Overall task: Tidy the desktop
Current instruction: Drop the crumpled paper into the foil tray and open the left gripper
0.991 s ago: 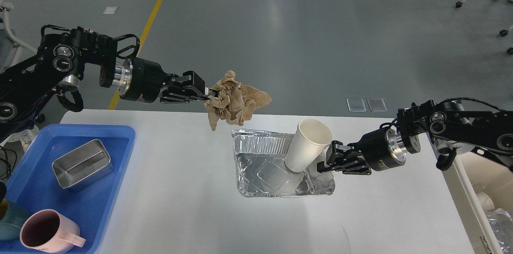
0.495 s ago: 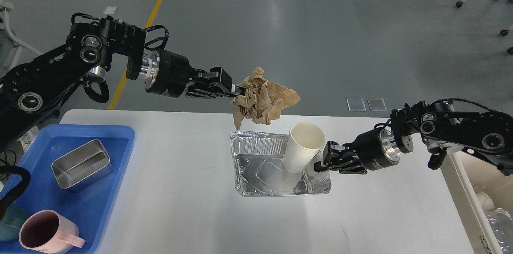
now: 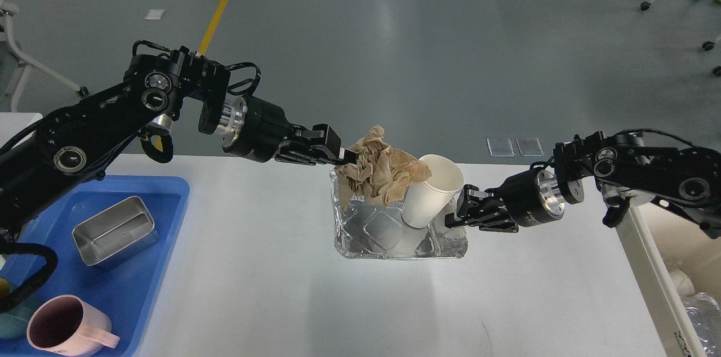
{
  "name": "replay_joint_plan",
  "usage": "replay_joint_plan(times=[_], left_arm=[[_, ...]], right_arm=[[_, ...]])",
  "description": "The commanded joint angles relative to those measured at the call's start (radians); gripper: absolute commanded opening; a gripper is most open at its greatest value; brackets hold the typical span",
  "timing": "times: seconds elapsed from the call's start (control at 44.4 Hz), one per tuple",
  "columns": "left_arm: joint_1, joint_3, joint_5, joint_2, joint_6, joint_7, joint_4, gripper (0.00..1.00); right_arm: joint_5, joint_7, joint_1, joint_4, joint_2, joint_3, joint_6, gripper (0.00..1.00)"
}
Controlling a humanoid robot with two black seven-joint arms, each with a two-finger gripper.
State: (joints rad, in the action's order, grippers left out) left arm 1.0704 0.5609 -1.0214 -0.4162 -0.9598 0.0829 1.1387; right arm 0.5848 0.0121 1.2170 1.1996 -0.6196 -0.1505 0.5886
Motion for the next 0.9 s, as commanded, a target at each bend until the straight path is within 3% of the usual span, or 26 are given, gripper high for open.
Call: replay_joint_plan(times=[0.0,0.18,0.338,0.36,0.383,0.495,0.698,0.788,0.878], left_arm=[[-0.009,-0.001,0.0,0.023,0.0,0.008,-0.004,0.02],[-0.012,-0.009,0.001,0.031,0.0,0.014,-0.004,0.06],[-0.015,-0.015,0.012,0.03,0.0,0.02,-0.008,0.32],[-0.015,-0.015,0.012,0.03,0.0,0.02,-0.008,0.32],[-0.017,-0.015,0.017,0.03,0.0,0.02,-0.008,0.41],[-0.026,-0.015,0.02,0.03,0.003,0.018,-0.008,0.53],[-0.032,-0.015,0.026,0.031,0.059,0.017,-0.008,0.72],[-0.03,-0.009,0.046,0.03,0.084,0.017,-0.008,0.75],[-0.026,0.011,0.135,0.027,0.177,0.018,-0.031,0.79]], right_arm=[[-0.002,-0.001,0.006,0.0,-0.002,0.002,0.0,0.0],[-0.002,-0.001,0.013,-0.002,-0.002,0.005,0.0,0.0],[-0.002,-0.001,0.019,-0.002,-0.002,0.005,0.0,0.0],[-0.002,-0.001,0.019,-0.002,-0.002,0.005,0.0,0.0],[-0.002,-0.001,0.019,-0.002,-0.002,0.005,0.0,0.0],[-0.002,-0.001,0.019,-0.002,-0.002,0.005,0.0,0.0],[-0.002,-0.001,0.019,-0.002,-0.009,0.005,0.0,0.0],[-0.002,-0.001,0.018,-0.002,-0.012,0.005,-0.001,0.0],[-0.003,-0.004,0.018,-0.008,-0.031,0.008,-0.015,0.0]])
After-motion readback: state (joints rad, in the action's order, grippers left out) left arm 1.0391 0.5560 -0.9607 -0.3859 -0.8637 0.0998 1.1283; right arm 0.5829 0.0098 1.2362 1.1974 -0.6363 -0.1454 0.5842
